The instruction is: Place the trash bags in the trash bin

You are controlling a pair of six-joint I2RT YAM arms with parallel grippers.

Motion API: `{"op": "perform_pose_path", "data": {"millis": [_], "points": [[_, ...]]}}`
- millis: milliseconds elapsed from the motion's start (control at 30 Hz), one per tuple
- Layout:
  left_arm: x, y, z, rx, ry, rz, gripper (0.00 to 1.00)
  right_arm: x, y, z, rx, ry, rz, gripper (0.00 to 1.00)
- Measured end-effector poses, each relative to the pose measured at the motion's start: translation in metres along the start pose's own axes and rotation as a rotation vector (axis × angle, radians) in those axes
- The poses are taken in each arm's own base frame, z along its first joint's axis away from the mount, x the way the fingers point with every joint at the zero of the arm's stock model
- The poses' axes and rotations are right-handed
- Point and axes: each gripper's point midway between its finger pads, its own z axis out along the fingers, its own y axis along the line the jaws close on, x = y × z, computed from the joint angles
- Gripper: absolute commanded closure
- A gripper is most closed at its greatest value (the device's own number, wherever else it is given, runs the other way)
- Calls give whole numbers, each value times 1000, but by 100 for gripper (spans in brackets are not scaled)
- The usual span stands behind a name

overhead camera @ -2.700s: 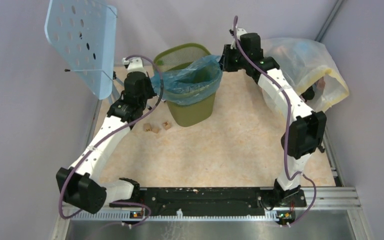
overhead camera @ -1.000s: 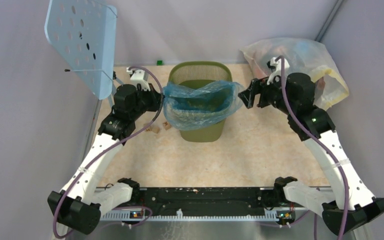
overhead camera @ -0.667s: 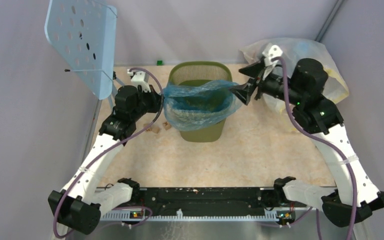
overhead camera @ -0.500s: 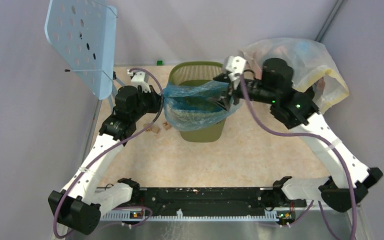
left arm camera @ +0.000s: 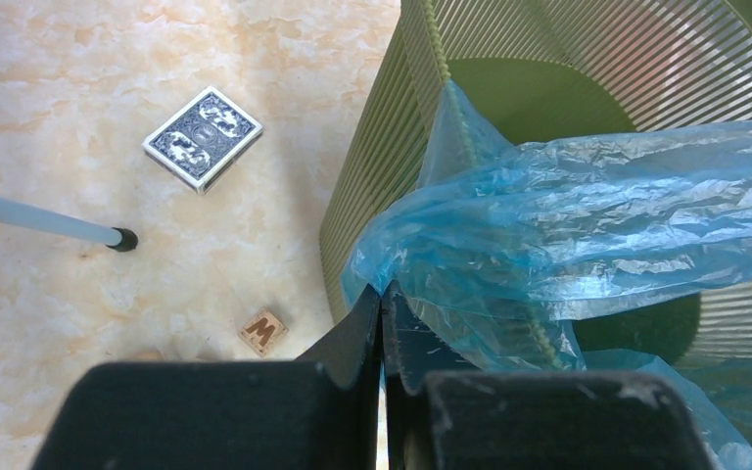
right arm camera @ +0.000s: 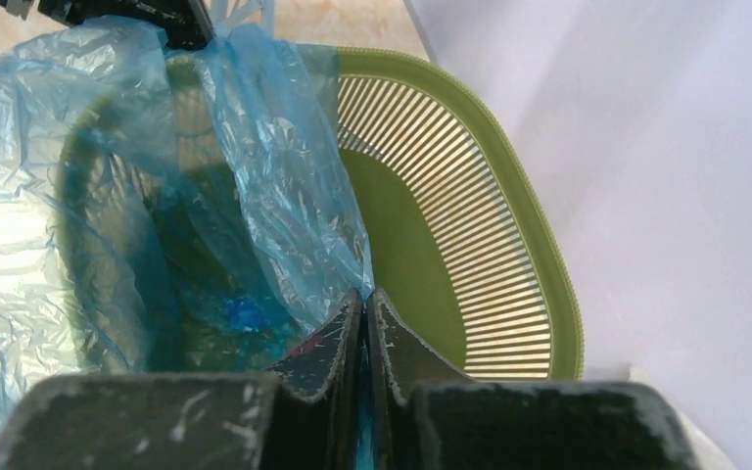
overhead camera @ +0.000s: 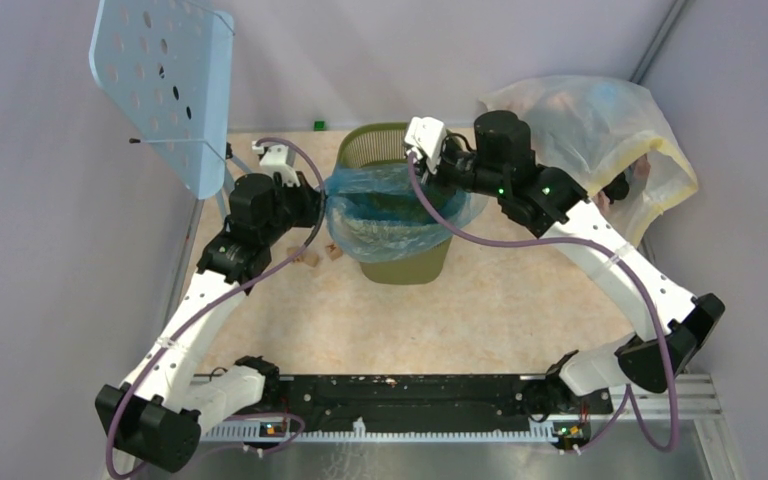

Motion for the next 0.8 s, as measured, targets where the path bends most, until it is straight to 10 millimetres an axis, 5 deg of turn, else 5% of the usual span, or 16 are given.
{"op": "perform_pose_path", "data": {"millis": [200,333,800], "points": [[-1,4,3,-20,-4,0,97,-7,-15,0,34,-2,20,100],[-1,8,13,-40,-10,-3,97,-13,-44,6,70,-20,72,100],[-16,30,49,-146,-86,-10,98,19,-105,62,109,38,254,100]]}}
